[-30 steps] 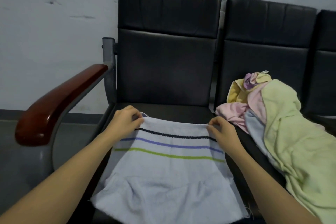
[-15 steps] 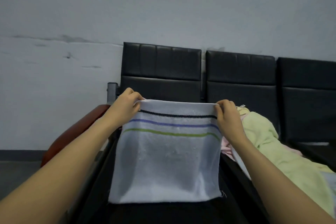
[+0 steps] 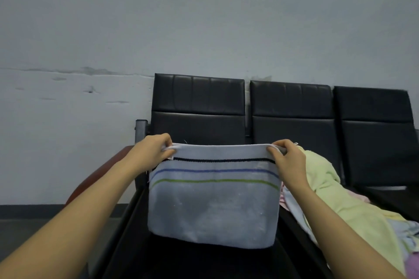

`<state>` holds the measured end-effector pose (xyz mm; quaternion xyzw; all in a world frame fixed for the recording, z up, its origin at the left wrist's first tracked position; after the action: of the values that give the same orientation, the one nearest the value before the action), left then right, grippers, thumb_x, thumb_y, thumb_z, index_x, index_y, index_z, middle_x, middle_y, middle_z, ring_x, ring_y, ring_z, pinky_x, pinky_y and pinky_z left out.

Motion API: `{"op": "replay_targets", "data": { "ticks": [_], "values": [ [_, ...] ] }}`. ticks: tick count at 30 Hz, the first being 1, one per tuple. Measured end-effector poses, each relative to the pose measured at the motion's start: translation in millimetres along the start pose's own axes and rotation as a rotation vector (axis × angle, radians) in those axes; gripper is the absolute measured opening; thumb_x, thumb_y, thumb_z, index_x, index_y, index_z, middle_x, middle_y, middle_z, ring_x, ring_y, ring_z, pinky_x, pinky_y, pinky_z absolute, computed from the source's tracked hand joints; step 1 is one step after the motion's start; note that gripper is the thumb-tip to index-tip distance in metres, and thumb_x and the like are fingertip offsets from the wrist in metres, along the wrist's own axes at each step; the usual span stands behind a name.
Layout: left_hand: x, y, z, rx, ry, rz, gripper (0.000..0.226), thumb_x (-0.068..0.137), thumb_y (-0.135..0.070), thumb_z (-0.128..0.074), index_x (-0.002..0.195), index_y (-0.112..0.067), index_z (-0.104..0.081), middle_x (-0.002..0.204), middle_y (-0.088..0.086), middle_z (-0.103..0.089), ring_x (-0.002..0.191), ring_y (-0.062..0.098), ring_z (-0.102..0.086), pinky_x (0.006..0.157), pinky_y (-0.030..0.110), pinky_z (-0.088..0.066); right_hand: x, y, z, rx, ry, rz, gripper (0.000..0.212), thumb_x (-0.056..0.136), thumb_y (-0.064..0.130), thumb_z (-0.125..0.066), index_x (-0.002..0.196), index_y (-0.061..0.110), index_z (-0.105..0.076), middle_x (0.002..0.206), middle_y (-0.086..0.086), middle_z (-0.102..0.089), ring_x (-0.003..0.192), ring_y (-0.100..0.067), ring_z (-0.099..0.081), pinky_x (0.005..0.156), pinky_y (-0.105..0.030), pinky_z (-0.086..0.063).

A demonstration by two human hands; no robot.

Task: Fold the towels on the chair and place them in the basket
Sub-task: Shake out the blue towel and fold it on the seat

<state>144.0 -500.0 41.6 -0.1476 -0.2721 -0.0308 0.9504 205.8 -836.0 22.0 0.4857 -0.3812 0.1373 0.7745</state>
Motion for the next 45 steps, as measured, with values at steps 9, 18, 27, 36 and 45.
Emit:
{"op": "replay_targets", "data": {
  "ticks": [9,18,27,36,45],
  "values": [
    [-20.0,9.7,-11.9,-0.52,0.008,0.137,0.01,0.092,-0.019,-0.061,0.091,-0.027,-0.067,0.086,-0.009,-0.068,0.082,0.005,-0.064,0.063,0.016,-0.048,-16.1,-33.7,-8.5,0.007,0.074,-0.093,0.025,0.093,-0.003,-0.049,0.108,0.001,-0.068,0.102,-0.007,-0.067,0.096,-0.015,-0.057,0.078,-0.011,-0.037],
    [-12.4,17.4,-11.6,-0.641,-0.301,0.348,0.022,0.085,-0.014,-0.069,0.107,-0.015,-0.069,0.097,-0.002,-0.064,0.097,0.019,-0.06,0.089,0.038,-0.052,-7.9,-30.4,-2.5,0.168,-0.002,-0.193,0.017,0.086,0.007,-0.066,0.102,0.012,-0.068,0.089,0.004,-0.063,0.083,-0.011,-0.057,0.07,-0.019,-0.043],
    [5.1,10.0,13.7,-0.528,-0.511,0.37,0.006,0.085,-0.017,-0.066,0.087,-0.017,-0.072,0.086,0.002,-0.069,0.087,0.022,-0.063,0.074,0.036,-0.05,18.9,-6.0,2.7,0.226,-0.125,-0.196,0.006,0.088,0.014,-0.067,0.092,0.01,-0.069,0.089,-0.005,-0.068,0.087,-0.02,-0.062,0.079,-0.034,-0.052],
    [37.3,20.6,-11.2,-0.505,-0.462,0.463,0.008,0.087,-0.015,-0.063,0.079,-0.019,-0.062,0.084,0.003,-0.066,0.078,0.024,-0.064,0.072,0.036,-0.053,49.5,-25.8,-35.1,0.329,-0.105,-0.33,0.009,0.094,0.007,-0.056,0.092,0.012,-0.062,0.089,-0.012,-0.067,0.065,-0.021,-0.064,0.063,-0.031,-0.057],
    [68.2,3.7,-18.1,-0.607,-0.664,0.407,0.013,0.098,-0.012,-0.048,0.103,-0.01,-0.059,0.095,0.002,-0.058,0.089,0.016,-0.054,0.075,0.026,-0.041,74.1,-29.6,-56.8,0.503,-0.194,-0.281,0.01,0.099,0.011,-0.048,0.098,0.016,-0.057,0.102,-0.011,-0.064,0.097,-0.022,-0.063,0.09,-0.033,-0.054]
  ]
}}
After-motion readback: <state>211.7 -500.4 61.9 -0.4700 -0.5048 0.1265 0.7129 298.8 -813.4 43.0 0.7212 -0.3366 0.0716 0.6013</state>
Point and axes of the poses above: each hand's wrist, its own x-axis towards the middle knuckle, its own z-axis out of the back of the hand, y = z × x, the point moved 3 cm from there along x, towards the middle knuckle
